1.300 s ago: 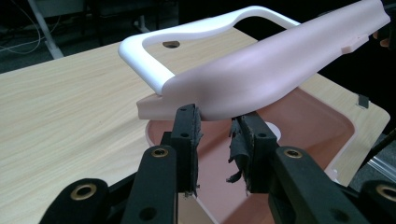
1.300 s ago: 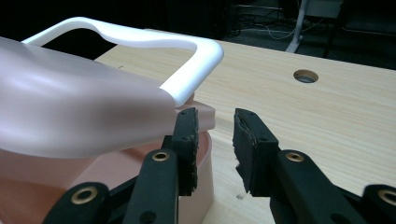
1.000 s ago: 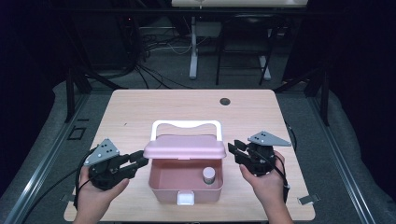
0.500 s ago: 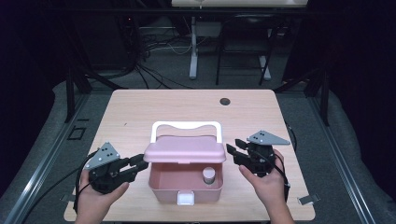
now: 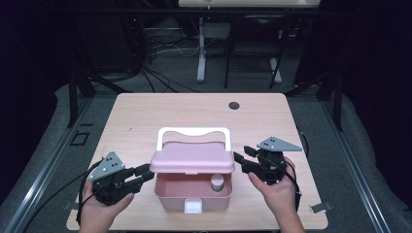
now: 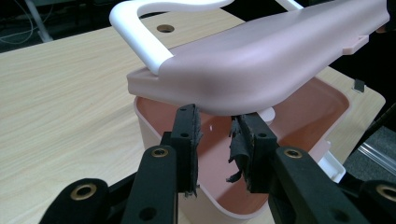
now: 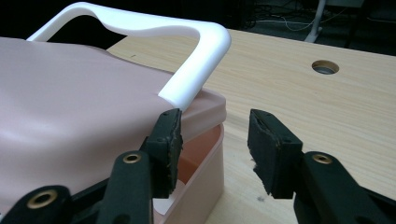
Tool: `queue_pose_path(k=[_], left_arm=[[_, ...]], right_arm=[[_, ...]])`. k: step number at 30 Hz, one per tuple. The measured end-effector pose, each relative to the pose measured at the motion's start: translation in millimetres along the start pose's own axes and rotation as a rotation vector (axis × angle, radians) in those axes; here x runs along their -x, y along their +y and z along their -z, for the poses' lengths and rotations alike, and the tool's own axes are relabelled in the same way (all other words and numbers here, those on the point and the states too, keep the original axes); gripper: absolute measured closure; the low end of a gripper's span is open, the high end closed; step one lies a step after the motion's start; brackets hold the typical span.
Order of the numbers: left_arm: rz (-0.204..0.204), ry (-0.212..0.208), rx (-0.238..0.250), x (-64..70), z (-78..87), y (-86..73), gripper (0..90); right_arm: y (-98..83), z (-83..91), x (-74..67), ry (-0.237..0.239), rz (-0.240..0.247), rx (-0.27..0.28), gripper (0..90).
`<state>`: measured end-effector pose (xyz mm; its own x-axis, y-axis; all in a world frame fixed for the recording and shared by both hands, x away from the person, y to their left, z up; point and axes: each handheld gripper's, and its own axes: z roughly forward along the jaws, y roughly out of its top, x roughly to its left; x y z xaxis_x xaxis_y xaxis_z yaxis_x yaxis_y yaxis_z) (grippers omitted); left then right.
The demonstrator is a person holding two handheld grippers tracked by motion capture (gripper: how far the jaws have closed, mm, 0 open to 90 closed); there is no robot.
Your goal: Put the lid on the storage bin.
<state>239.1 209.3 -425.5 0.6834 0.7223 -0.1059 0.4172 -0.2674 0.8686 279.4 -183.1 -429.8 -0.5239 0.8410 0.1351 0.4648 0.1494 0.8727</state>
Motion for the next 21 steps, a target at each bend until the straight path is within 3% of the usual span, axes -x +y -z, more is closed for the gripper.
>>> queue_pose_path(k=[21], left_arm=[[0.005, -0.015, 0.004, 1.3, -1.0, -13.7, 71.1]], right_arm=[[-0.8, 4.0, 0.5, -0.011, -0.003, 0.01, 62.8]])
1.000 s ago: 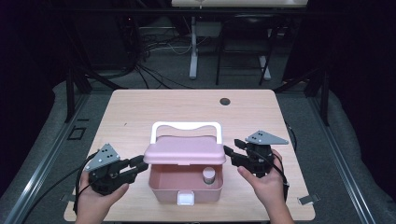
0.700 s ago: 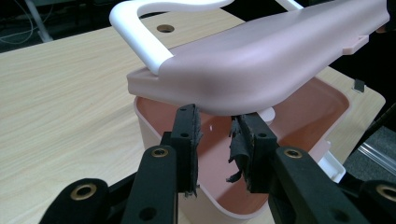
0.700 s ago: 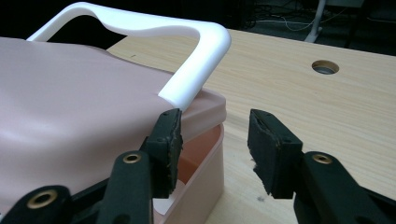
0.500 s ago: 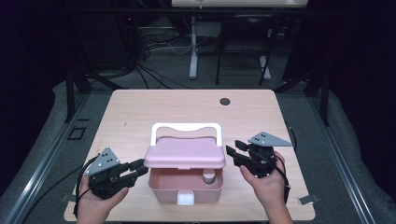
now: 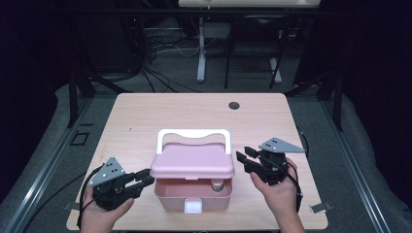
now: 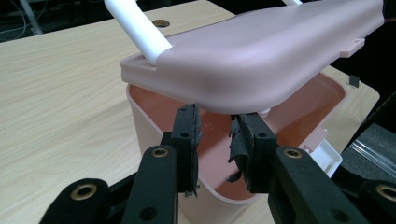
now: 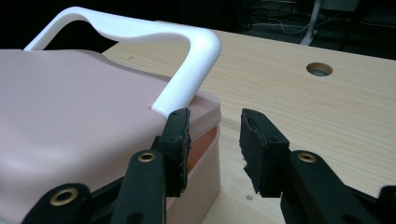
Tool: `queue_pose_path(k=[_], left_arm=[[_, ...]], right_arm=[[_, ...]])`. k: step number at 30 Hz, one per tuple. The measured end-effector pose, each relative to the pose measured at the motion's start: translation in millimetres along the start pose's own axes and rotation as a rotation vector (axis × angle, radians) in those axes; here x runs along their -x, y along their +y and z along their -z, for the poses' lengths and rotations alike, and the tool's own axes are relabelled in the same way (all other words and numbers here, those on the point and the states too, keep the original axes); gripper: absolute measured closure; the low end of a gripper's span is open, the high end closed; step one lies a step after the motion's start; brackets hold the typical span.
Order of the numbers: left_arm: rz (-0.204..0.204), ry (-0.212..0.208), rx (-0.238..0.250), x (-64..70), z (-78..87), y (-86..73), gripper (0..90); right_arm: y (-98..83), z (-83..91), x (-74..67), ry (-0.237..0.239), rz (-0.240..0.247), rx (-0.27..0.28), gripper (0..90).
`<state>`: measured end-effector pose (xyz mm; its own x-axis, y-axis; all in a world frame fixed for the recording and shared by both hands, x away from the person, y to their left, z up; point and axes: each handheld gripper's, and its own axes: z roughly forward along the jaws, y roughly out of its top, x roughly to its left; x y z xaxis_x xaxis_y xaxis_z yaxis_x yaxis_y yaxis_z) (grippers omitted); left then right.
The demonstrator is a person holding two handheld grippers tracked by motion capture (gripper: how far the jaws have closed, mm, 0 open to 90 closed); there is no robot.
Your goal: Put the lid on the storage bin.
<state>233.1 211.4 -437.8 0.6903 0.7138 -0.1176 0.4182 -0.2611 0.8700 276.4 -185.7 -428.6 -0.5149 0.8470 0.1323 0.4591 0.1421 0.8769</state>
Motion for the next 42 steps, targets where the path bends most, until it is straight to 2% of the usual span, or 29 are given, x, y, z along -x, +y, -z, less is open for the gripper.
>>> queue_pose_path(k=[18, 30, 35, 42], left_arm=[[0.009, -0.008, -0.005, 1.1, -1.5, -9.3, 71.5], [0.013, -0.027, -0.012, 2.1, -2.6, -12.0, 70.2], [0.012, -0.035, 0.0, 1.5, -2.6, -12.7, 68.7], [0.005, -0.024, 0.007, 3.3, -3.3, -16.6, 68.1]], right_arm=[[-1.6, -1.5, 0.1, 0.007, -0.005, -0.009, 62.7], [-3.0, -2.4, 0.9, 0.006, -0.011, -0.008, 62.5], [-3.3, -2.7, 1.1, 0.005, -0.014, -0.007, 62.2], [-4.0, -2.8, 1.3, 0.007, -0.017, -0.012, 62.1]])
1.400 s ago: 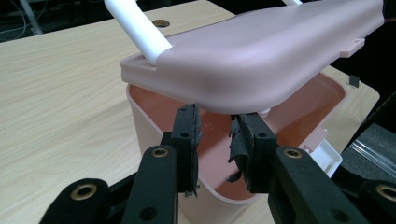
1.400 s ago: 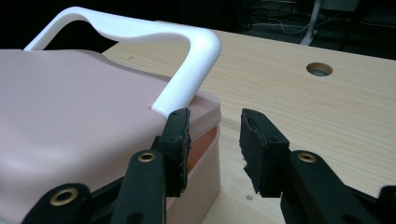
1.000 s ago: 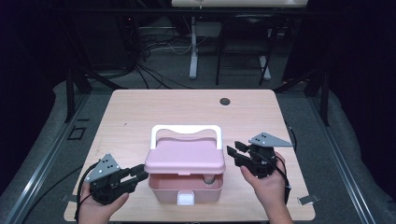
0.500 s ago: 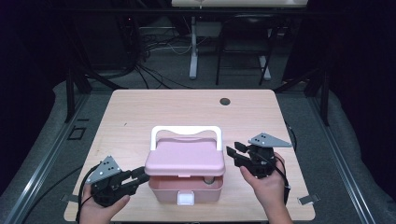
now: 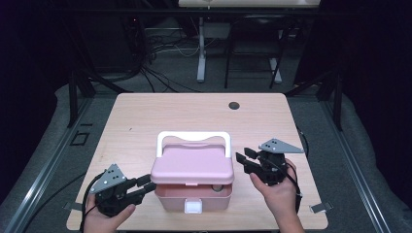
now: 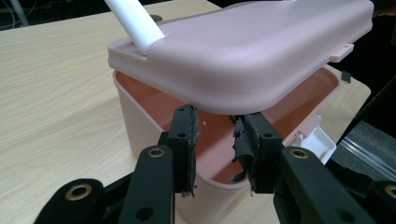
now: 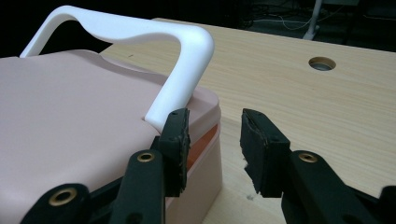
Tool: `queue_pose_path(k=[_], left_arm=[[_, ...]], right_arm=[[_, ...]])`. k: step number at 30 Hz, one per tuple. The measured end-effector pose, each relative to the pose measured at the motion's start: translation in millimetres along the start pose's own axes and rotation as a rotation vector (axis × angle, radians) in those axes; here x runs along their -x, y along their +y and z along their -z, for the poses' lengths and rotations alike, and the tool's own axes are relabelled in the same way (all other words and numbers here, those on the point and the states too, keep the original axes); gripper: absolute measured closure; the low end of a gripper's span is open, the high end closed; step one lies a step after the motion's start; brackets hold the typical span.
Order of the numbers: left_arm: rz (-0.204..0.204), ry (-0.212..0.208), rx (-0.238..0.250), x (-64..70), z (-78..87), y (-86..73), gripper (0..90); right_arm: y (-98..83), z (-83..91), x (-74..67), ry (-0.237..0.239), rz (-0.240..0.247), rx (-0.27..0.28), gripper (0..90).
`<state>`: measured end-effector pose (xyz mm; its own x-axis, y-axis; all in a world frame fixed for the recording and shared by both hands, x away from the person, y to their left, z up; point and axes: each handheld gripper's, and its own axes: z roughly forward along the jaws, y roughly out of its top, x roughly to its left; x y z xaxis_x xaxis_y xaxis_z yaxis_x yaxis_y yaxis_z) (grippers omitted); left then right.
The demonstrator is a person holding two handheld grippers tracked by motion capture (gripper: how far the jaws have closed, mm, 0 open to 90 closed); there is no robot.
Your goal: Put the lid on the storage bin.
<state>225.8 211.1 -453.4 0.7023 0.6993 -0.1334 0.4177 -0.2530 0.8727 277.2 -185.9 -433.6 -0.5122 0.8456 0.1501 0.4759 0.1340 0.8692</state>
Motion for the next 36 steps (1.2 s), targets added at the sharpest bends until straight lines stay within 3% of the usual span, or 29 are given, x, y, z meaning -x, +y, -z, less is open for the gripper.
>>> queue_pose_path(k=[23, 36], left_arm=[[-0.033, 0.008, -0.025, 2.0, -1.5, -11.2, 70.1], [-0.027, 0.011, -0.025, 3.5, -1.4, -15.8, 70.9]], right_arm=[[-1.4, -0.5, 0.2, -0.001, -0.002, 0.002, 62.0], [-1.2, 0.6, 0.1, 0.004, -0.01, 0.01, 61.5]])
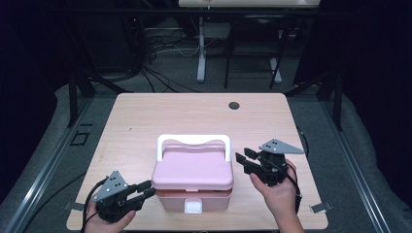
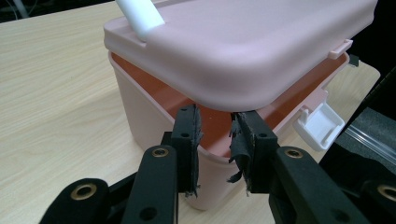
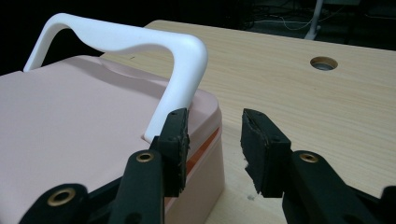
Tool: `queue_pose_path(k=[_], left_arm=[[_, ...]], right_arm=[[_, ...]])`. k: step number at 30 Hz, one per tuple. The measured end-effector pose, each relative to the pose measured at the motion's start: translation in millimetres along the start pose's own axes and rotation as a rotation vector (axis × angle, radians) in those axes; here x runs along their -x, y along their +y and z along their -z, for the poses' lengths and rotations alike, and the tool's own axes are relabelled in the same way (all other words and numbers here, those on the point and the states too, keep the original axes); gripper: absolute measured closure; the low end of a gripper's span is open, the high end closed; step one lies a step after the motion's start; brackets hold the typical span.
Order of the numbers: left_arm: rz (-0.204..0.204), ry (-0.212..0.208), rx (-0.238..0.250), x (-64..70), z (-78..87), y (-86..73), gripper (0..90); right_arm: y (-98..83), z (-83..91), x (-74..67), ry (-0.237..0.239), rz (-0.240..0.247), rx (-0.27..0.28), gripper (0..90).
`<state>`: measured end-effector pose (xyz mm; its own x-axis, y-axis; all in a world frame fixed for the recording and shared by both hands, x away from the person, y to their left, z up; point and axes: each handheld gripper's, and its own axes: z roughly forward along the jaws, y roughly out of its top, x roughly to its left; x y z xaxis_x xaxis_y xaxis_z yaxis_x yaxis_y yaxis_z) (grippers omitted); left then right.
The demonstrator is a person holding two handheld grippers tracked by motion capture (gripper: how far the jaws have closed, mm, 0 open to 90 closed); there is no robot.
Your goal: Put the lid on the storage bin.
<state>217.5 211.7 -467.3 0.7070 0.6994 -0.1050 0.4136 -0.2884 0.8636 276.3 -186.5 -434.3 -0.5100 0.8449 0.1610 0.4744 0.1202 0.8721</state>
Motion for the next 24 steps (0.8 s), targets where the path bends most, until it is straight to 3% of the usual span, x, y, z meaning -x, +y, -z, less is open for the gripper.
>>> queue_pose_path(k=[24], left_arm=[[-0.013, 0.007, -0.027, 0.7, -0.6, -8.8, 71.1]], right_arm=[[-2.1, -2.4, 0.9, 0.0, -0.003, -0.009, 60.2]])
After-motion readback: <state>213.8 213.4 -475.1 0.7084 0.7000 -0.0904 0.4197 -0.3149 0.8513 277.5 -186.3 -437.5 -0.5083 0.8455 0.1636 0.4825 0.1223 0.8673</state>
